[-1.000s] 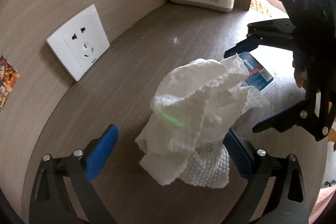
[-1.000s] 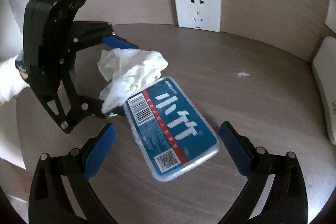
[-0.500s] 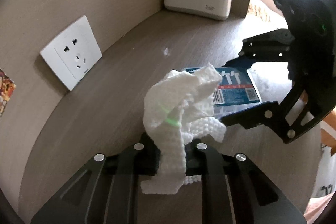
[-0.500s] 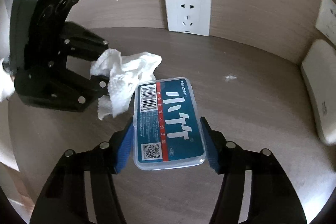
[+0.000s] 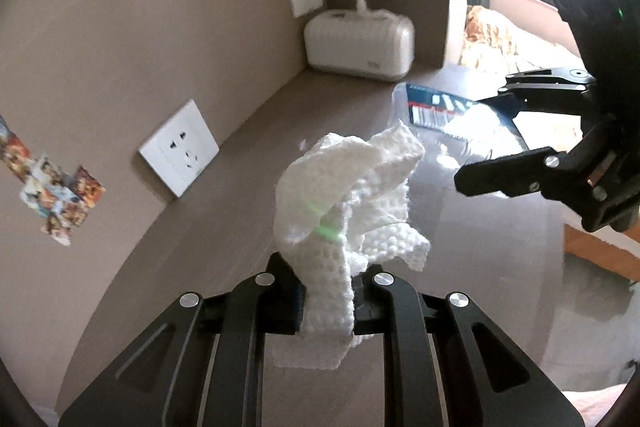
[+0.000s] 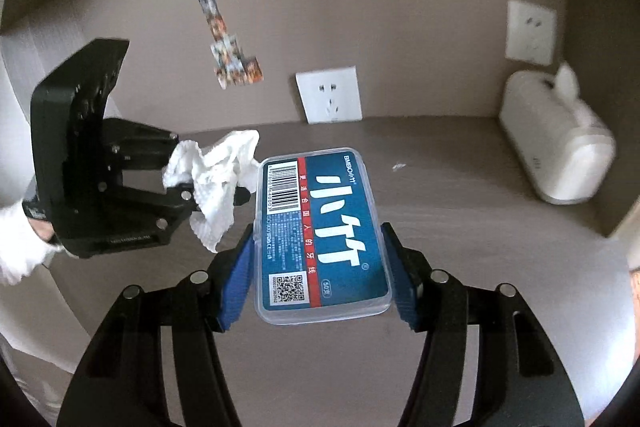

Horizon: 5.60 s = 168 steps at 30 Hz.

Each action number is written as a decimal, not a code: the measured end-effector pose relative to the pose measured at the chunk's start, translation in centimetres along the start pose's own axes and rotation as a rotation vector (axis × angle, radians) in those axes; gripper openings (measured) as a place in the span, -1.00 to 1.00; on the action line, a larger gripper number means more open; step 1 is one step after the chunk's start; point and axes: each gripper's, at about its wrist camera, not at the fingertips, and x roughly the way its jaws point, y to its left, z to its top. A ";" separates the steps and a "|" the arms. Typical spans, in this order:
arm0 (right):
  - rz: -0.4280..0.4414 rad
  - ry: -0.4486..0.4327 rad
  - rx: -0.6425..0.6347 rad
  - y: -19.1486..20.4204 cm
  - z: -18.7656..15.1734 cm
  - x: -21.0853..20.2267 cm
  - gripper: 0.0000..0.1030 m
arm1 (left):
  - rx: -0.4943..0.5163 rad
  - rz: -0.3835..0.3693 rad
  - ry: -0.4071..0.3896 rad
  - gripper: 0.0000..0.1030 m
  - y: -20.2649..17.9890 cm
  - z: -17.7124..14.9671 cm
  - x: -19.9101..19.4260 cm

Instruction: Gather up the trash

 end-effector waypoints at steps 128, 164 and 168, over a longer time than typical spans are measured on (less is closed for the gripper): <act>-0.175 -0.276 0.026 18.7 0.8 -9.0 0.91 | -0.209 0.202 -0.163 0.91 0.7 -10.7 -22.1; -0.260 -0.340 -0.019 22.9 3.9 -6.6 0.91 | -0.251 0.258 -0.269 0.91 7.8 -10.1 -25.2; -0.261 -0.342 -0.023 23.1 4.0 -6.5 0.91 | -0.254 0.259 -0.264 0.91 8.0 -10.1 -25.2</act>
